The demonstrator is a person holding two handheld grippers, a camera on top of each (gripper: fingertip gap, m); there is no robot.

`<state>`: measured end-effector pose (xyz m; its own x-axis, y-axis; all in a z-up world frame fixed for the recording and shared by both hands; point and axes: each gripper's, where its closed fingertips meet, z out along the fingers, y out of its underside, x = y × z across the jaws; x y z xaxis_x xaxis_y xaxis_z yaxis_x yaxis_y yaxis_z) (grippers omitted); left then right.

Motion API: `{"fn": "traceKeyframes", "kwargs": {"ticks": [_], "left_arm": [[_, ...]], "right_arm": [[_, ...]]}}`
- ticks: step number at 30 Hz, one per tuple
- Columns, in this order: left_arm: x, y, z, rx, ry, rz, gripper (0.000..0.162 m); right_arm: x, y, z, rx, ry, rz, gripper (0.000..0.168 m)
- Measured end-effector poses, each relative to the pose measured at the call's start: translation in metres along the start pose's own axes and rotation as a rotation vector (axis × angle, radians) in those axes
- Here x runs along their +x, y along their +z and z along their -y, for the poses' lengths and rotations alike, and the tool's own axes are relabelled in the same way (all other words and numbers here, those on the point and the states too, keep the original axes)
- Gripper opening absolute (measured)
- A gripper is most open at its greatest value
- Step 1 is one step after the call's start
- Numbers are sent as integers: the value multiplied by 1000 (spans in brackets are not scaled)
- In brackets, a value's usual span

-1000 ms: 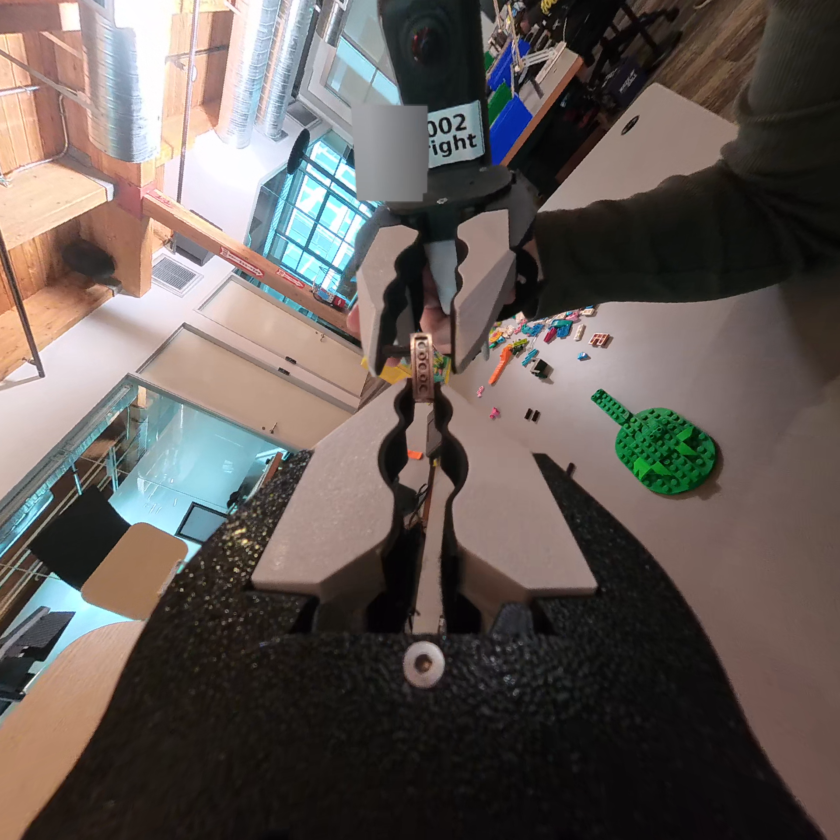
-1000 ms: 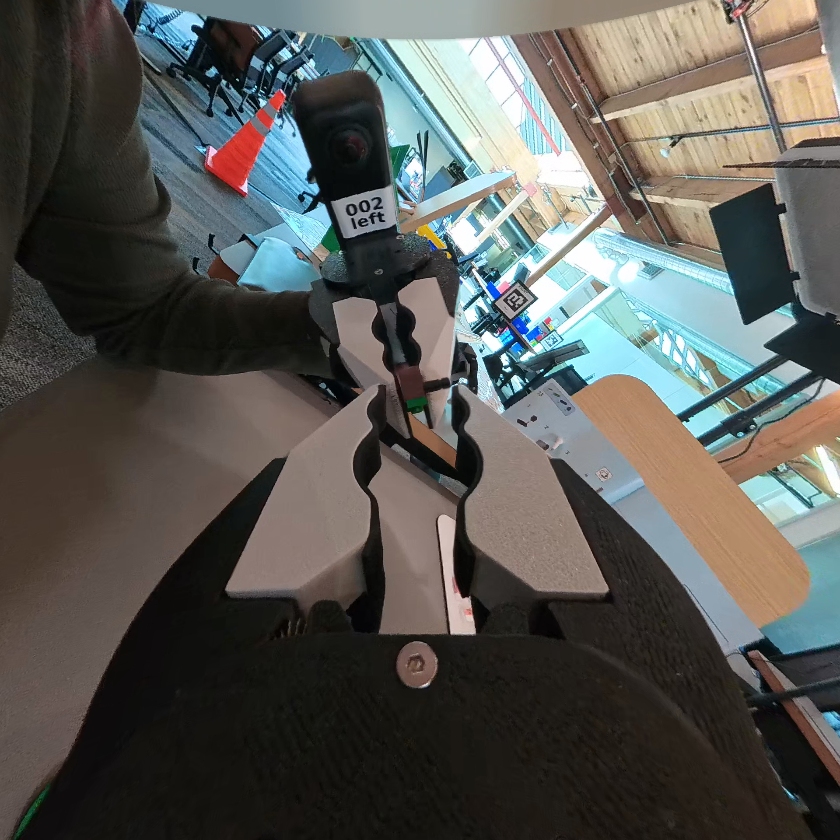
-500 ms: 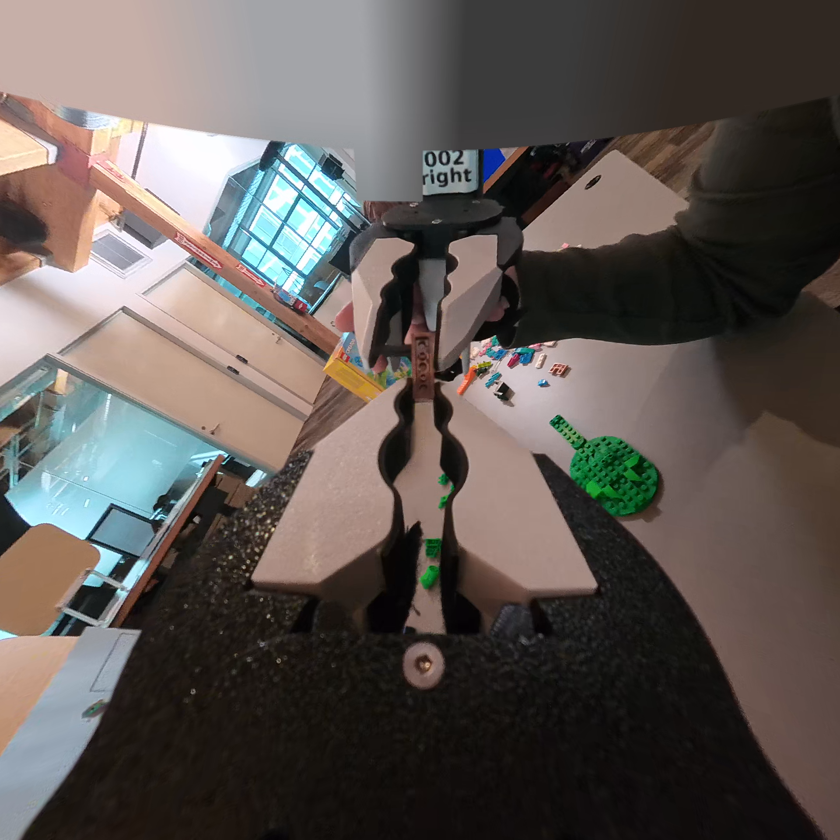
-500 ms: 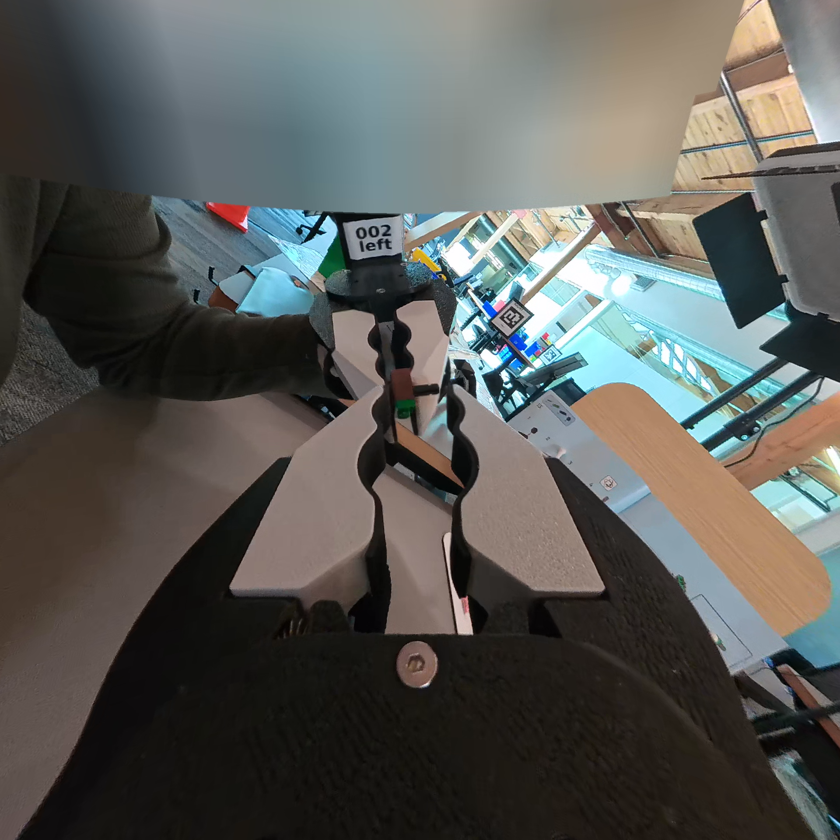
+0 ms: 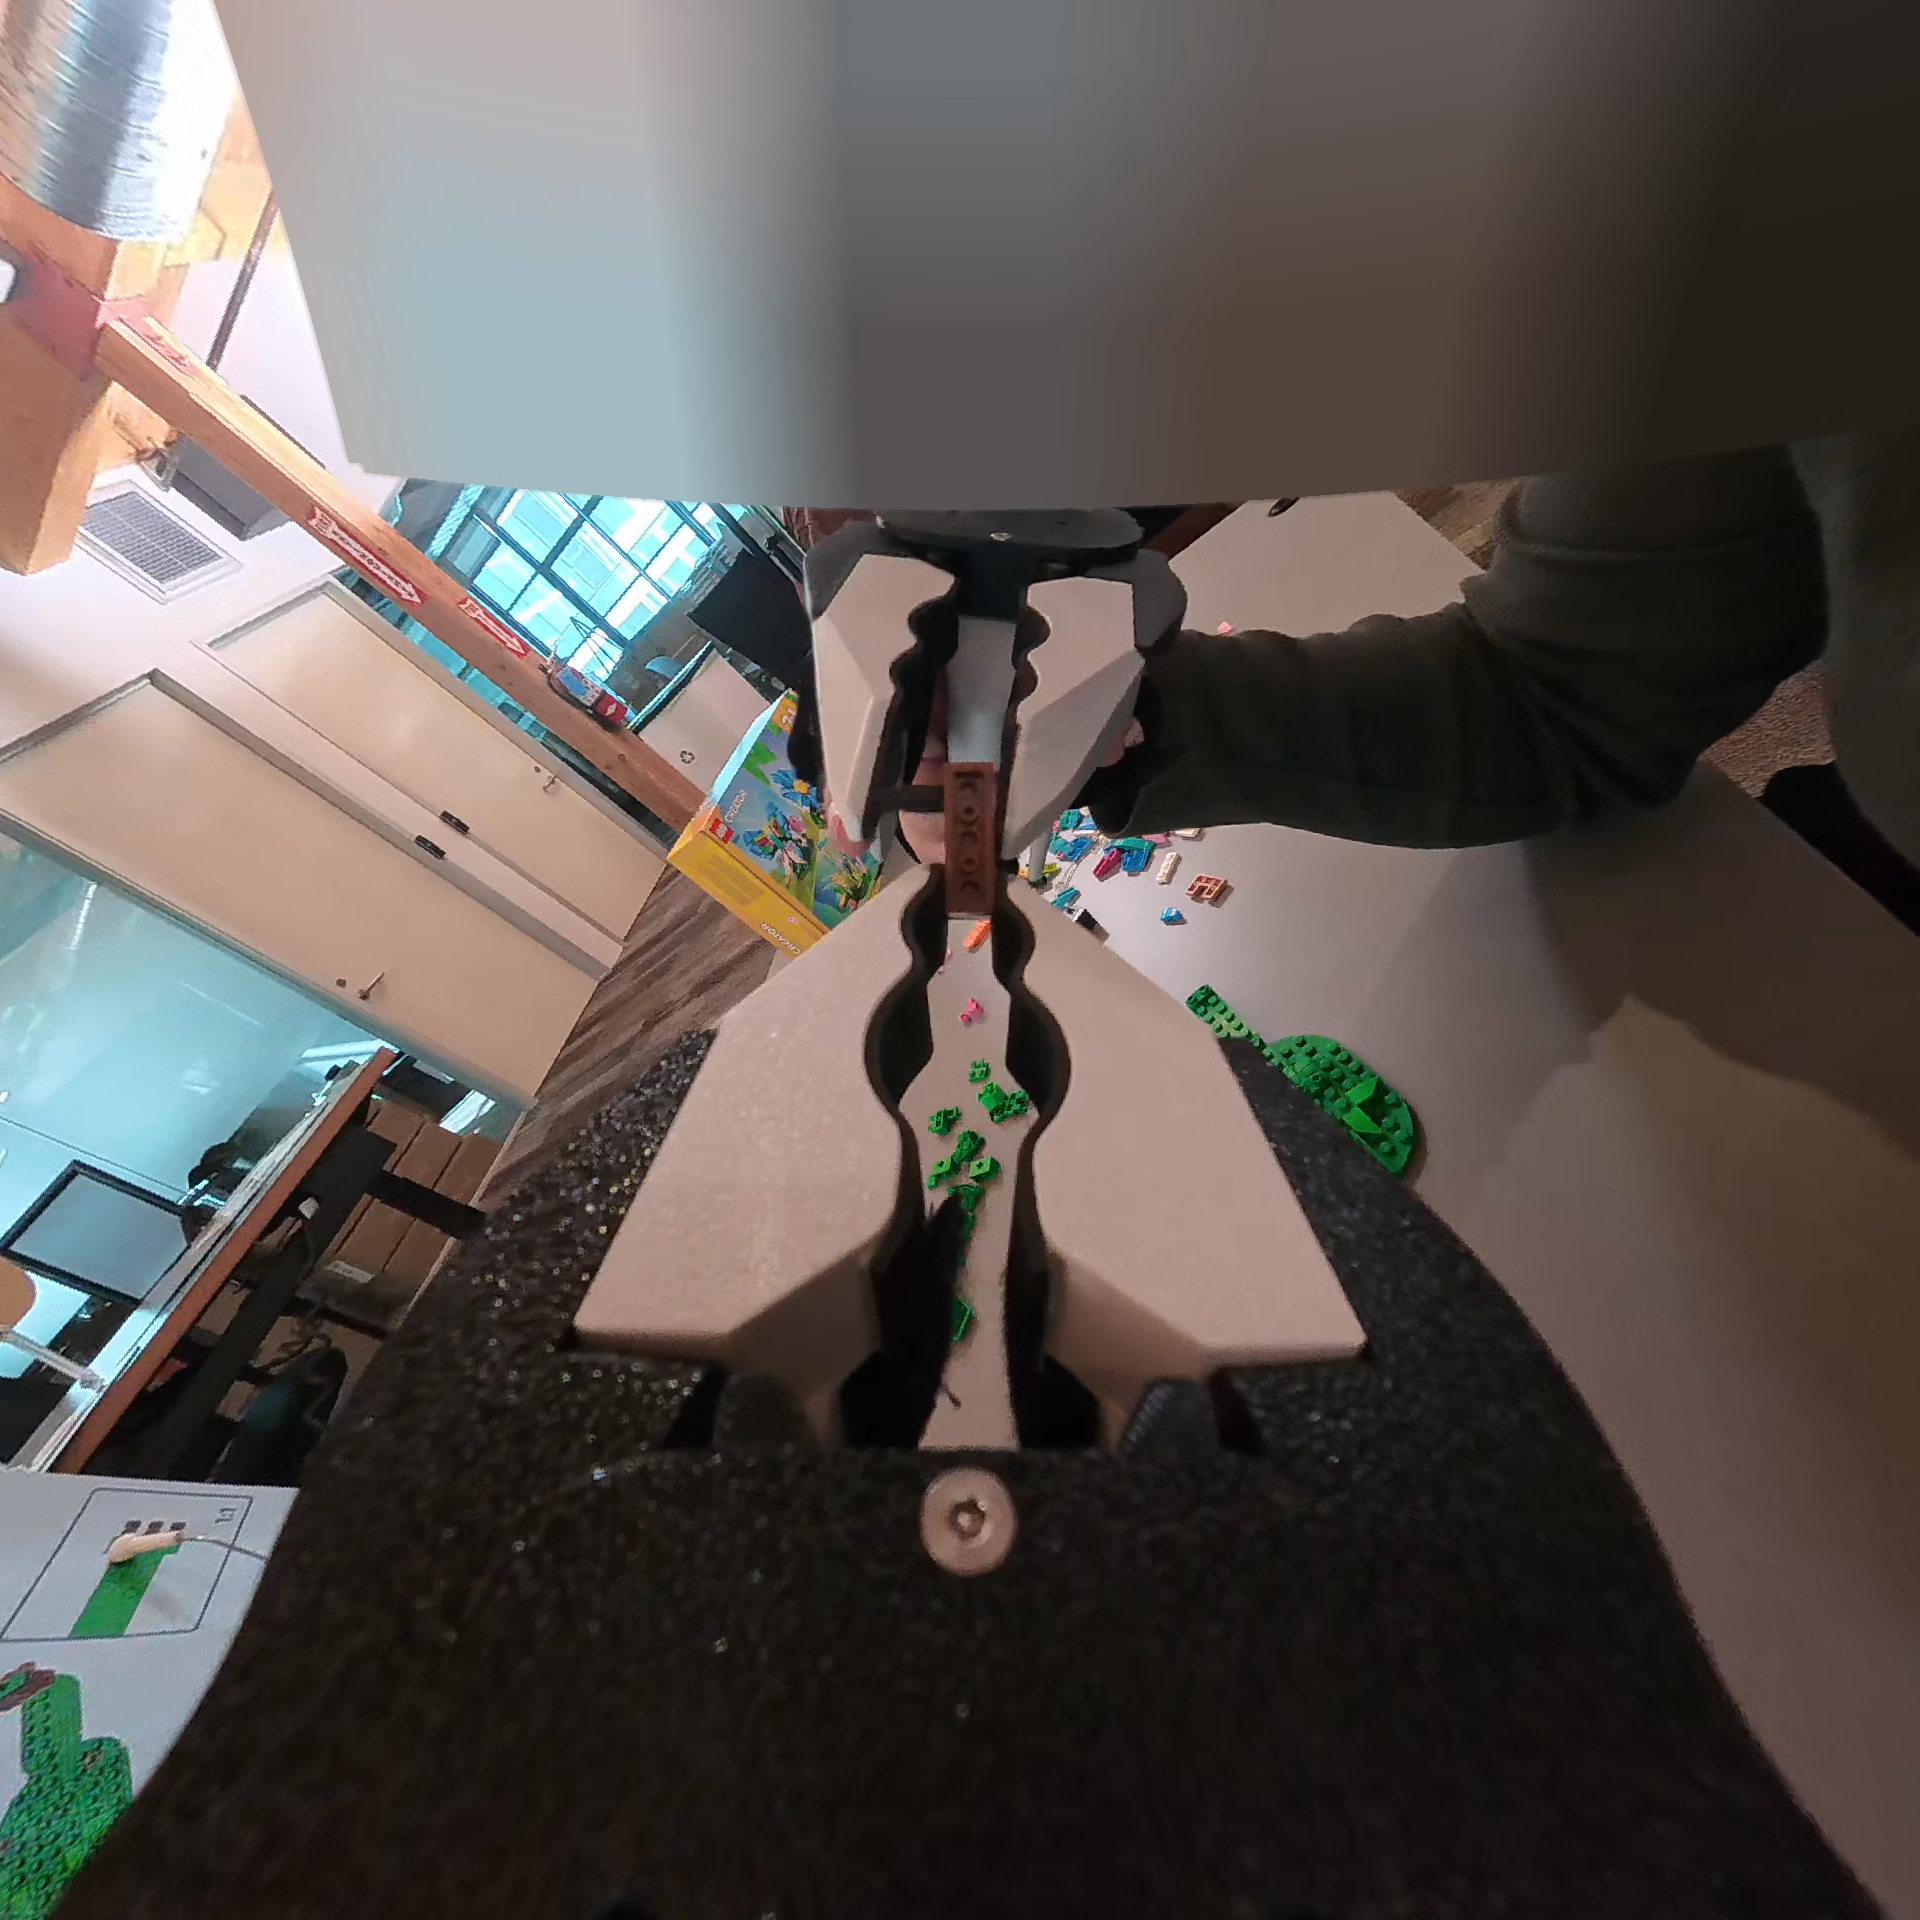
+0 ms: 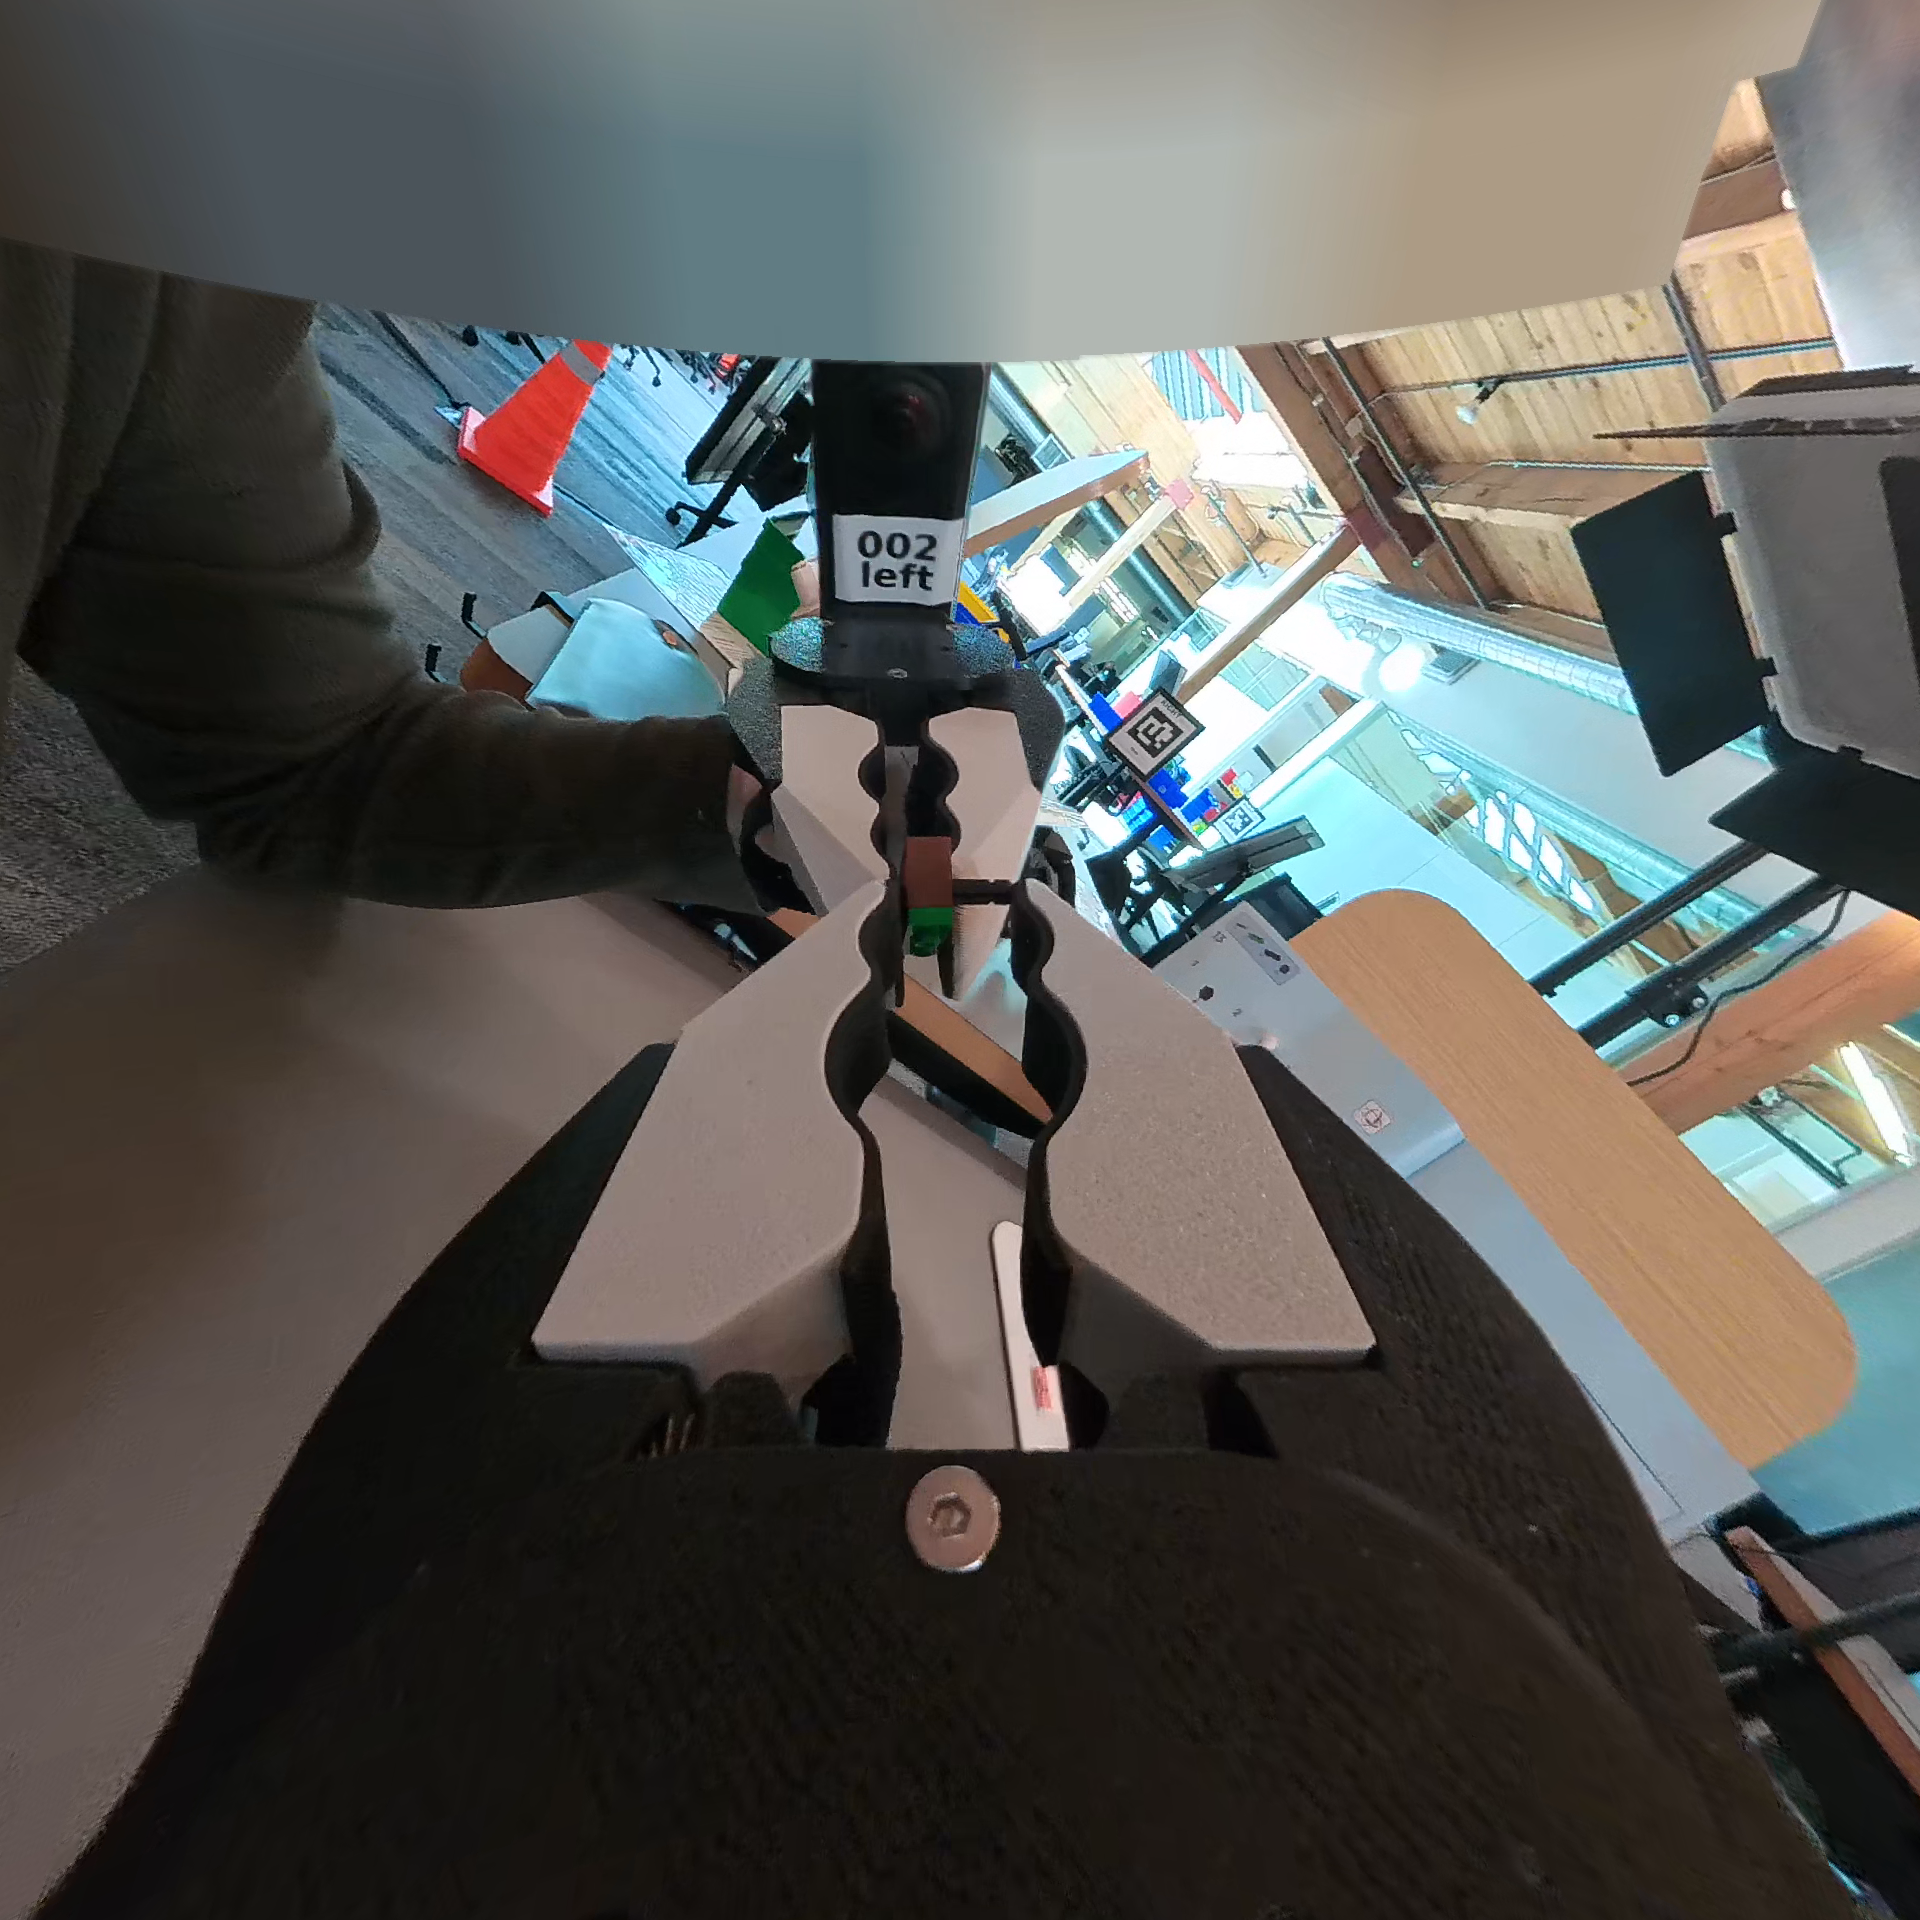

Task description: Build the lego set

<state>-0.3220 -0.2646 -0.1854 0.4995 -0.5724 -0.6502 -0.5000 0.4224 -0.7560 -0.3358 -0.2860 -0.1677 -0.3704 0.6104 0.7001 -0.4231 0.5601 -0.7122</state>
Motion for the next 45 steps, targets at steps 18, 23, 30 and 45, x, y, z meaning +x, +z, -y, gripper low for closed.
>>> {"fn": "traceKeyframes", "kwargs": {"ticks": [18,23,30,45], "left_arm": [[-6,-2,-2,8,-40,12,6],[-7,-4,-4,11,-64,9,6],[-4,-1,-4,3,-53,-3,6],[-20,-1,-14,-83,85,136,6]], "right_arm": [[0,1,-1,-12,52,11,33],[1,-1,3,15,65,13,34],[0,0,1,-1,63,18,26],[18,-20,1,-60,77,-59,43]]}}
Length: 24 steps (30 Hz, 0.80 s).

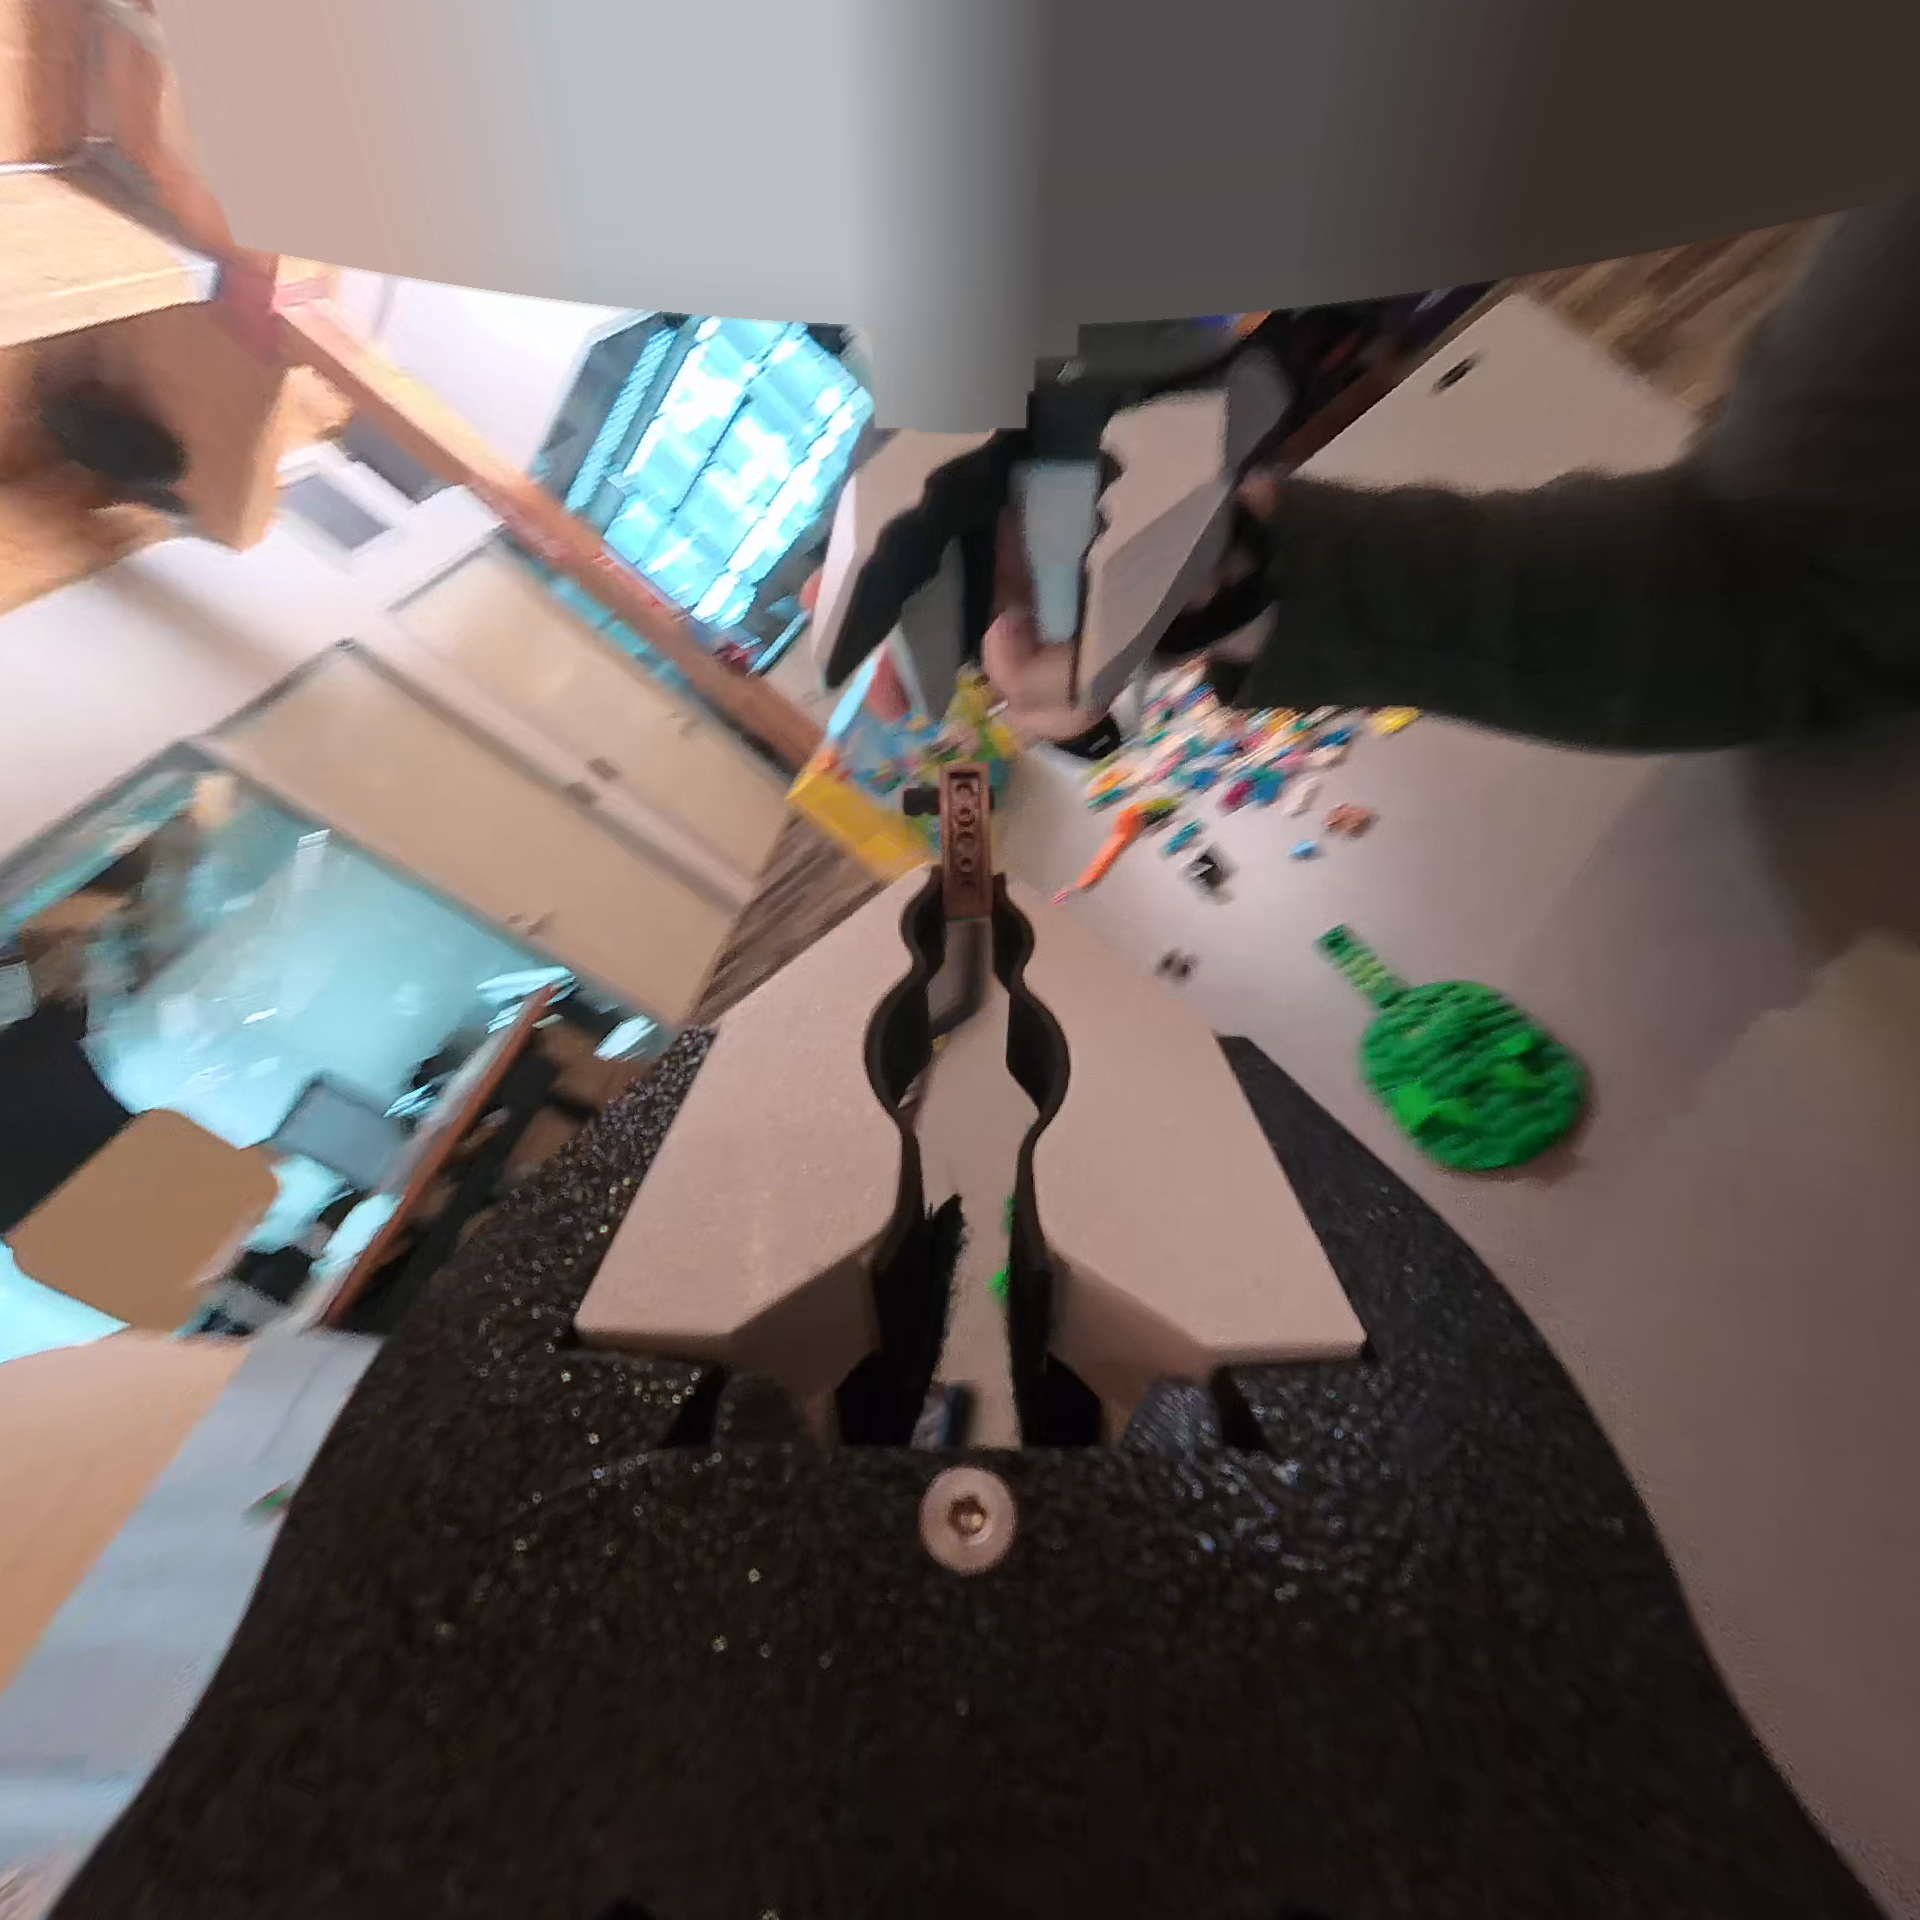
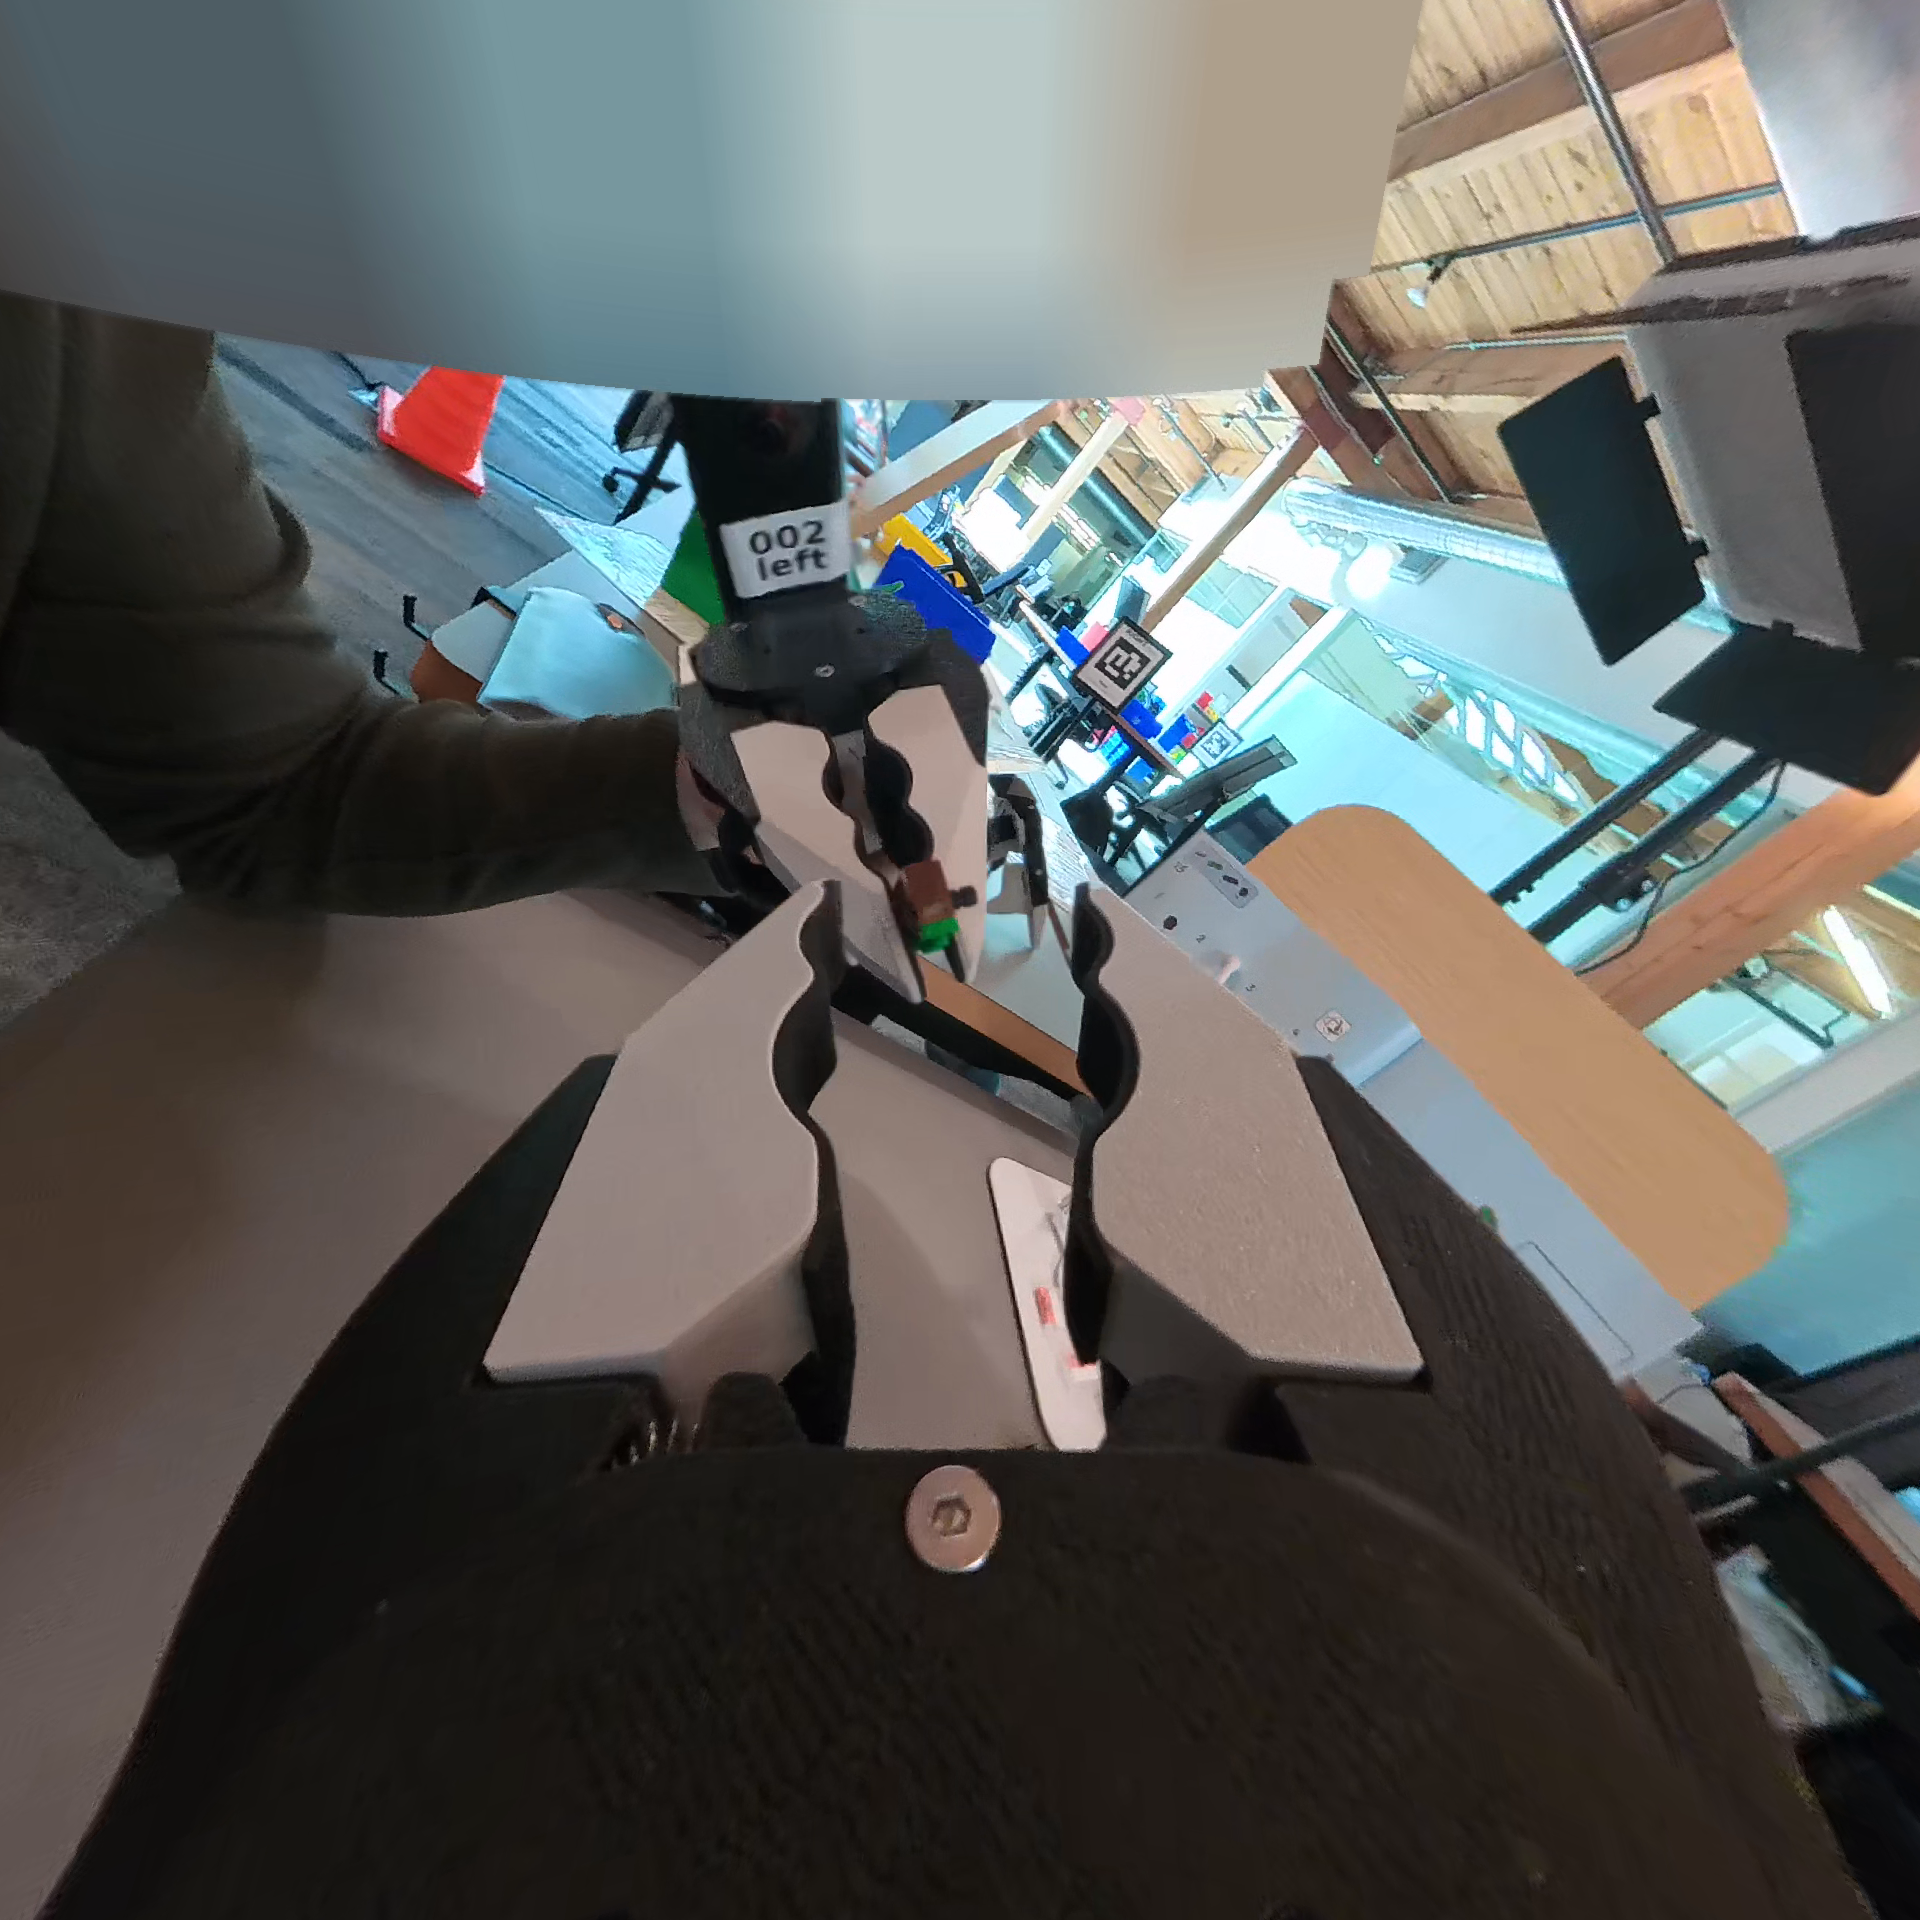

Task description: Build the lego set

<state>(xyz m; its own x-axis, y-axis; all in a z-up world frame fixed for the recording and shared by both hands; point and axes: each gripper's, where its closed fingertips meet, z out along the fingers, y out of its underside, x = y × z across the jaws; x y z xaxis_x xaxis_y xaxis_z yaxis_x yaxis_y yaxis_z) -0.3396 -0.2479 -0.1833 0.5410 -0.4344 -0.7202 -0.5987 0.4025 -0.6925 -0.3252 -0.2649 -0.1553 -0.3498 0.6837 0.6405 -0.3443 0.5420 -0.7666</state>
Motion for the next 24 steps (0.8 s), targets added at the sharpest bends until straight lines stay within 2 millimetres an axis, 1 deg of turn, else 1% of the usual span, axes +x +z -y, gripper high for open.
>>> {"fn": "traceKeyframes", "kwargs": {"ticks": [3,5,7,9,11,17,21,24], "left_arm": [[-9,4,-14,-75,48,73,6],[-10,9,-23,-116,71,91,6],[-10,12,-26,-128,95,109,6],[-11,14,-25,-130,114,120,6],[-11,14,-24,-126,124,129,6],[-14,10,-18,-109,141,151,6],[-12,10,-11,-73,126,143,6],[-13,10,-11,-75,146,150,6]], "right_arm": [[9,-2,-2,-17,8,-51,44],[13,-3,-10,-66,32,-62,44],[13,-2,-24,-135,46,-57,44],[10,-1,-33,-172,52,-34,44],[7,-1,-35,-180,56,-13,44],[6,-3,-35,-186,38,-9,41],[6,-2,-33,-175,18,-11,39],[5,-1,-31,-166,10,-8,38]]}}
